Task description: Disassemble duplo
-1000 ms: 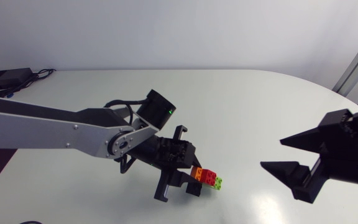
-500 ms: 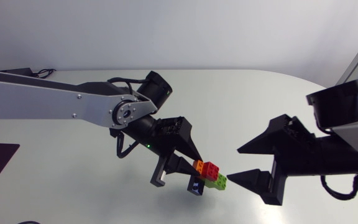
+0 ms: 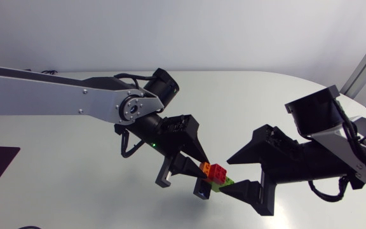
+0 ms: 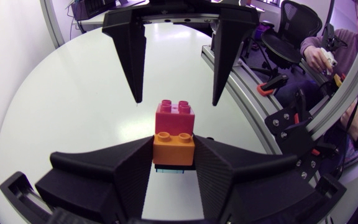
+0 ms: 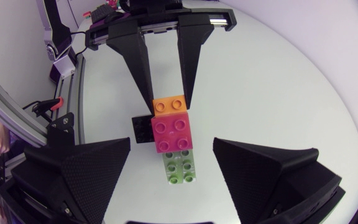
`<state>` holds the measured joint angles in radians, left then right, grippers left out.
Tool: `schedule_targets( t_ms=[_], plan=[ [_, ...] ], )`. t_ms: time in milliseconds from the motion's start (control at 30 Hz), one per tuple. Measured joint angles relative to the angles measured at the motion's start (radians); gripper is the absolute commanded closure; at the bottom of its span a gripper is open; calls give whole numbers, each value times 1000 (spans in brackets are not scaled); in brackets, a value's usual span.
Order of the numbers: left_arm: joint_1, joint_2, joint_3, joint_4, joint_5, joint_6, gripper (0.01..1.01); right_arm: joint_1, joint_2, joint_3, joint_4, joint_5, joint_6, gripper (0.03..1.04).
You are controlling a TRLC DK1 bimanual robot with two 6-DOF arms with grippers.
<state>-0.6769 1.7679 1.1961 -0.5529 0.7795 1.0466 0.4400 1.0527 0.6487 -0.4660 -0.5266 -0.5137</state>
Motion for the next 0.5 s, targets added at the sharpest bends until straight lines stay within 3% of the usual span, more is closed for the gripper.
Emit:
schedule_targets(
  t_ms=[200,433,500],
  plan=[
    [-13,0,0,-20,0,0,725,27,26,0,18,10,0,307],
    [-12,0,7,-48,3,0,725,71,29,0,22,18,0,643],
    [-12,0,16,-59,3,0,725,79,29,-1,24,21,0,657]
  ],
)
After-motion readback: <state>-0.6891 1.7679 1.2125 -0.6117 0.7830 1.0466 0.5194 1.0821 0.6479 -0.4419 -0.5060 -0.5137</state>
